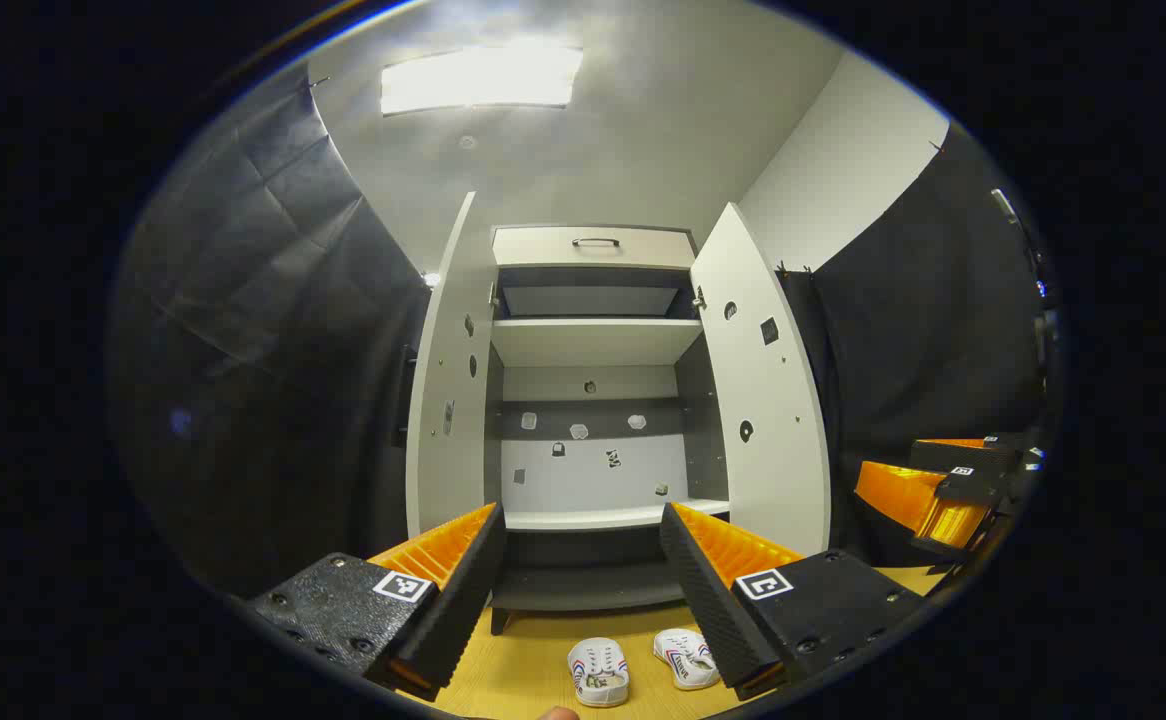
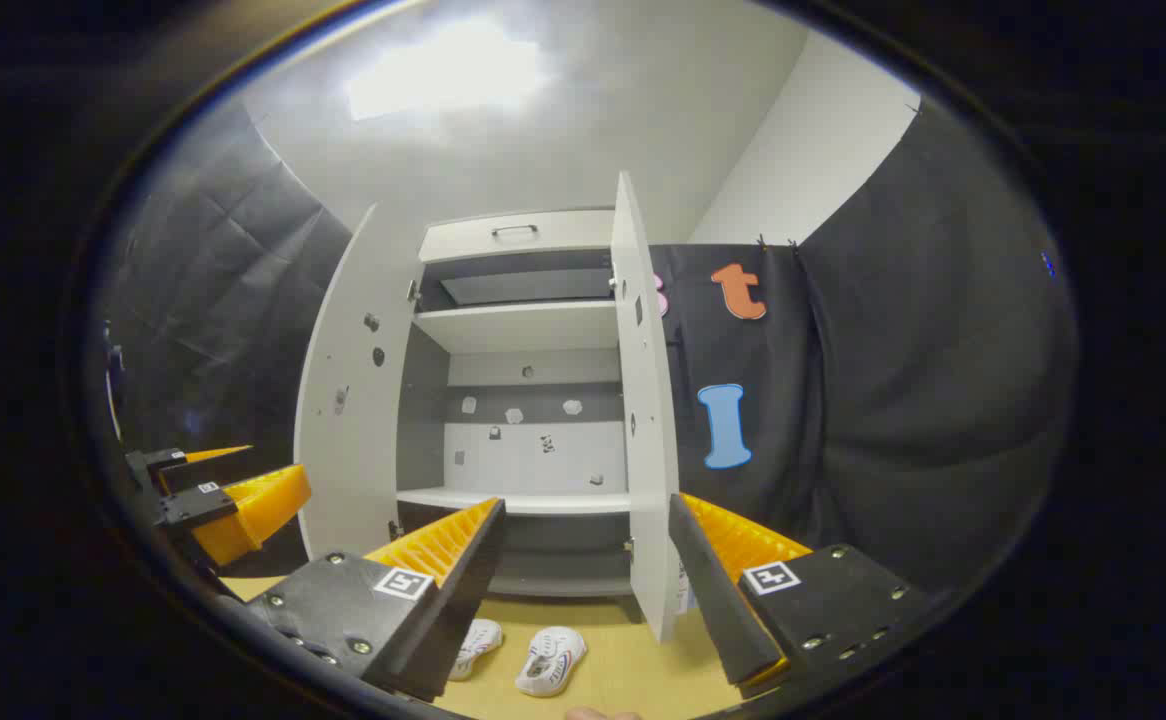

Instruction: Grab one shoe with the right hand and put it into the shoe cabinet, grab the other shoe with the left hand and put it into the shoe cabinet; then close the right door with the right hand and the left door with the left hand.

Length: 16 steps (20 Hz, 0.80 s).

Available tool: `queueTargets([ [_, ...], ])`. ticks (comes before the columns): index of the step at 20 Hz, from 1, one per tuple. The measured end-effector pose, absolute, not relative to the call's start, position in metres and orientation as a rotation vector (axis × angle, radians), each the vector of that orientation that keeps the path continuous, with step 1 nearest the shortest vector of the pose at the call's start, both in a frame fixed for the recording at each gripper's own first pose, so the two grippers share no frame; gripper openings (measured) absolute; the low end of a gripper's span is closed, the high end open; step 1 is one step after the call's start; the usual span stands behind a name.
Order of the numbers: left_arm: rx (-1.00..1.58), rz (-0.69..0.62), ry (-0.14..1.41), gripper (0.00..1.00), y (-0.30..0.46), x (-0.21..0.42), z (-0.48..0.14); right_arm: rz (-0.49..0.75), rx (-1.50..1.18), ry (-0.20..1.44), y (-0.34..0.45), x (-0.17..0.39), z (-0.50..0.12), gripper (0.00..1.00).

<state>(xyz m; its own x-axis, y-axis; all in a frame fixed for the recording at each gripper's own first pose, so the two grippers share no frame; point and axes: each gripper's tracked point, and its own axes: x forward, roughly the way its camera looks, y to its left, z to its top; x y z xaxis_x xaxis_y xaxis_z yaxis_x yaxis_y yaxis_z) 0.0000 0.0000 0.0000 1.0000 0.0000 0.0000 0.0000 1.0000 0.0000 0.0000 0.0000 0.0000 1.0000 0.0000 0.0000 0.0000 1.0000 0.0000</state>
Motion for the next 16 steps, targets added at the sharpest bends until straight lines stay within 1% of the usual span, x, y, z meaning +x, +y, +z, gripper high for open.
queueTargets([
  [6,-0.009,-0.011,0.026,0.95,-0.004,-0.002,-0.008,0.01,-0.001,-0.001,0.004,-0.003,0.006,0.96],
  [7,-0.008,-0.01,0.034,0.94,-0.004,-0.002,-0.01,0.013,-0.004,0.002,0.005,-0.003,0.006,0.94],
  [11,-0.006,0.003,0.048,0.95,0.0,-0.002,-0.013,0.019,-0.014,0.008,0.005,-0.003,0.004,0.94],
  [12,-0.005,0.007,0.047,0.95,0.001,-0.002,-0.012,0.02,-0.013,0.009,0.005,-0.003,0.005,0.96],
  [15,0.0,0.011,0.04,0.95,0.002,-0.003,-0.01,0.024,-0.014,0.01,0.005,-0.003,0.004,0.96],
  [16,0.001,0.012,0.037,0.94,0.002,-0.004,-0.009,0.025,-0.016,0.012,0.005,-0.003,0.003,0.94],
])
